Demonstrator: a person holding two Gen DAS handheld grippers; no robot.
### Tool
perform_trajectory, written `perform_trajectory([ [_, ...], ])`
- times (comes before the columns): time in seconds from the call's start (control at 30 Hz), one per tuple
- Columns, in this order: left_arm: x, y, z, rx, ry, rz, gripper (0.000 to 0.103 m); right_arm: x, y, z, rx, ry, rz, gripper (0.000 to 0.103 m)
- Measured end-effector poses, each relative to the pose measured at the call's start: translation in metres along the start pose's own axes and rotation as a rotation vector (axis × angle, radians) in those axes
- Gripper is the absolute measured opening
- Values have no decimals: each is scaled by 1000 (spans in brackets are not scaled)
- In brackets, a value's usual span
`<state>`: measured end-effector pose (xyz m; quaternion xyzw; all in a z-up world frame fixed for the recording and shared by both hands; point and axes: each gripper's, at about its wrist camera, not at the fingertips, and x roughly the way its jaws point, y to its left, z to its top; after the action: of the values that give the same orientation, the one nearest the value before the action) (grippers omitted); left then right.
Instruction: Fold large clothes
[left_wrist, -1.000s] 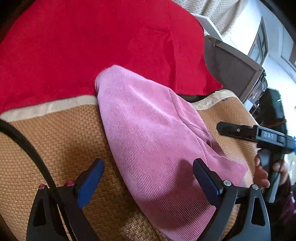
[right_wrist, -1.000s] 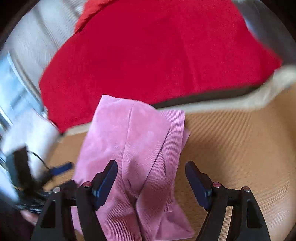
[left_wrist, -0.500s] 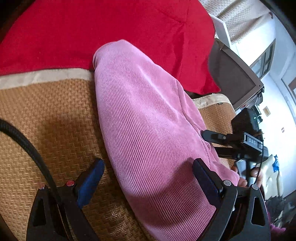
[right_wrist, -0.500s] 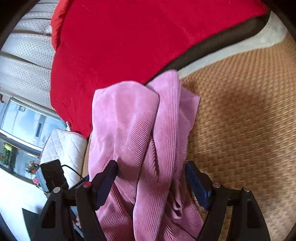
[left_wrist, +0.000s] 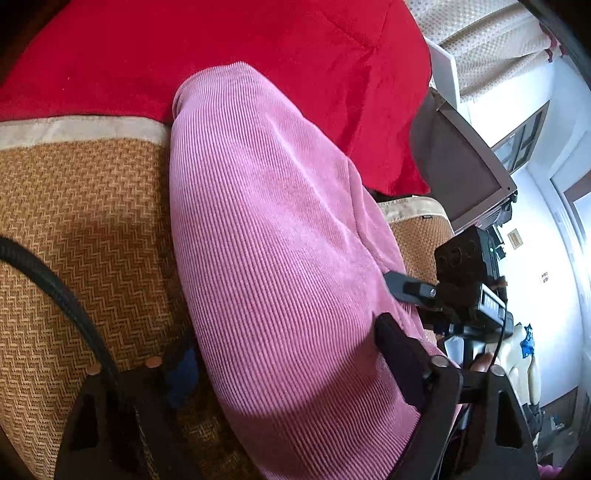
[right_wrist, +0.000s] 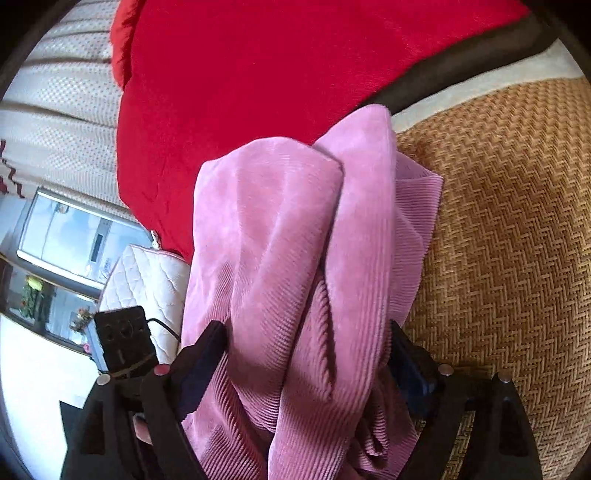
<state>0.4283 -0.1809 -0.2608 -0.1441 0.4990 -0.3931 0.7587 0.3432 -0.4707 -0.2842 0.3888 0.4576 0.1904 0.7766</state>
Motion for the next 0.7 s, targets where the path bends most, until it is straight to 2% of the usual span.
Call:
perform_trajectory([
  [0.07, -1, -3, 1, 15, -12, 5, 73, 2, 6, -1, -14, -5, -20, 79],
  [0.13, -2, -8, 1, 47, -24, 16, 69, 2, 16, -3, -32, -16, -34, 66],
  [0.23, -5, -11, 2, 65, -40, 18, 63, 3, 30, -5, -58, -30, -55, 58],
  [0.37, -14, -13, 3, 78, -68, 4, 58, 1, 46, -9, -80, -53, -68, 53],
  [0.7, -57, -19, -3, 124, -120, 16, 57, 2, 91, -26, -138, -87, -45, 51],
])
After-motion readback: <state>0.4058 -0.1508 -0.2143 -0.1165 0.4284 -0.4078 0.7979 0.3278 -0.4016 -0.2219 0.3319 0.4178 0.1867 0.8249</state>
